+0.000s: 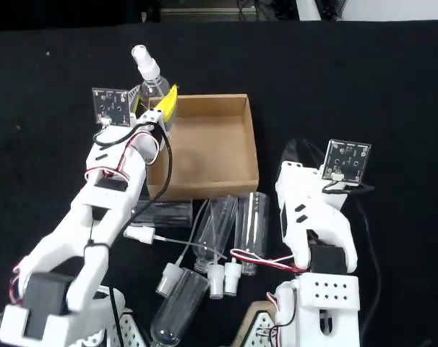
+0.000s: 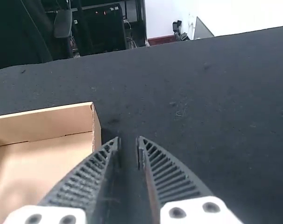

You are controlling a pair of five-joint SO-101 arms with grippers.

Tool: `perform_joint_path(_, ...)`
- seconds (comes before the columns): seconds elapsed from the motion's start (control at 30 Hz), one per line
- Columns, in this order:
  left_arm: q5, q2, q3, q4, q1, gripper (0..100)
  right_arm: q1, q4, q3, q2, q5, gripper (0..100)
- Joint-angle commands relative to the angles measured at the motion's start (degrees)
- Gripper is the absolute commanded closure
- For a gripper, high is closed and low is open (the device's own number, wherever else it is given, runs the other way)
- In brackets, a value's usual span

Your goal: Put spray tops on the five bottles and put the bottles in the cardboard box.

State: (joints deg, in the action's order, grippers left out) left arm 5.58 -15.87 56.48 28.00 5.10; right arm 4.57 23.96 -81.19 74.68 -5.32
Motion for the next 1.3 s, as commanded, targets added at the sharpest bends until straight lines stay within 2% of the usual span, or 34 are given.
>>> perform_joint_path(0.0,0.1,4.1,-2.8,12.3,-0.7,89,0.9,-1.6,0.2,1.7,-0.4,94.6)
perform_joint_path(0.5,0.5,16.2,-9.0,12.8,-1.3,89,1.0,-1.6,0.2,1.7,-0.4,94.6)
perform_joint_path(0.8,0.1,22.7,-9.5,21.8,-1.3,89,1.1,-1.6,0.1,1.7,-0.4,94.6)
perform_joint_path(1.27,0.4,27.5,-9.8,22.3,-1.4,89,1.1,-1.6,0.1,1.7,-0.4,94.6)
